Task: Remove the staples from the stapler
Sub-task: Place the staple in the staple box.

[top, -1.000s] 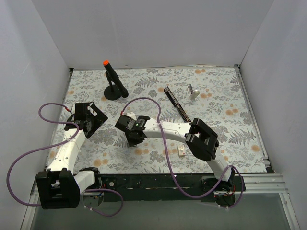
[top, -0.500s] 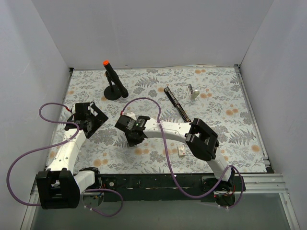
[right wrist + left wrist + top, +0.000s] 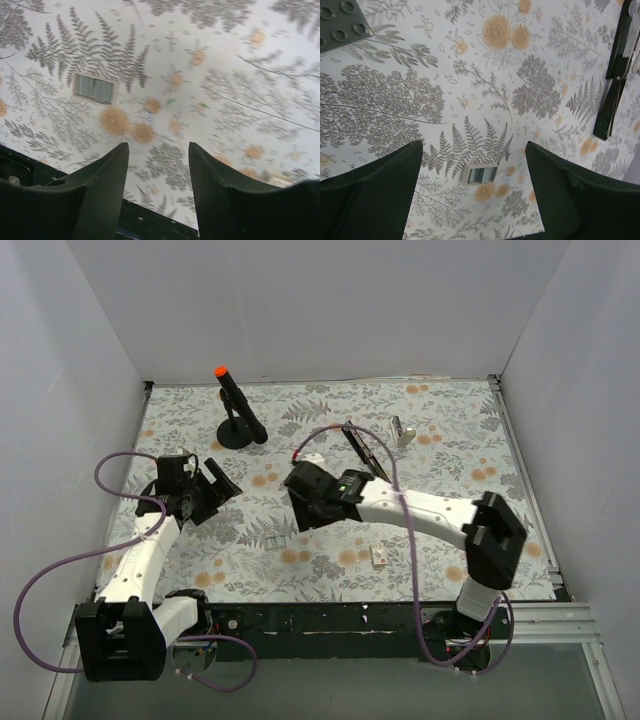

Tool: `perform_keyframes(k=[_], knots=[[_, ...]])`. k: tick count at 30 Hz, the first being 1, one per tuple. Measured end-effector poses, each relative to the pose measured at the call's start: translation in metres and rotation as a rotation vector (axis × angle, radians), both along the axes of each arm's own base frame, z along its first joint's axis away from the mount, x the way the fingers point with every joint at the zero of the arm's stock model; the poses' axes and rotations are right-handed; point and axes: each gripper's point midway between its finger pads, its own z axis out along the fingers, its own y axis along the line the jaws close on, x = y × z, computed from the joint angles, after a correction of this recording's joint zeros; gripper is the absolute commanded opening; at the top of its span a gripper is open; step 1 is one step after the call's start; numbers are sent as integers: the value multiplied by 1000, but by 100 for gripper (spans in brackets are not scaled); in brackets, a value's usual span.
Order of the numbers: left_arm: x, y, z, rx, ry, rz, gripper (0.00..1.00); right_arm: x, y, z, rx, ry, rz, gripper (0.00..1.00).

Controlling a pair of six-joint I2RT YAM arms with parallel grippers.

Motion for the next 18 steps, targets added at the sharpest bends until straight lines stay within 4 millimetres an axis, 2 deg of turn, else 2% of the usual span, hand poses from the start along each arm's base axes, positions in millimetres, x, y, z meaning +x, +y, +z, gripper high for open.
perform_keyframes(k=[3,6,10,13,17,18], knots=[[-5,-17,-3,-40,22,-83,81,8,-43,23,48,-45,-69,68],[-13,-37,-6,-63,44,-166,79,9,-81,24,52,-54,-131,75],[-25,-60,-13,-79,85,-257,79,-3,-130,2,2,-13,-183,82],[-29,-67,-14,-96,101,-283,83,-15,-156,-16,-40,26,-201,82],[-29,-67,-14,-107,106,-268,98,-28,-172,-31,-66,75,-197,82],[-28,-68,-14,-110,107,-264,98,-30,-173,-33,-68,86,-192,82]])
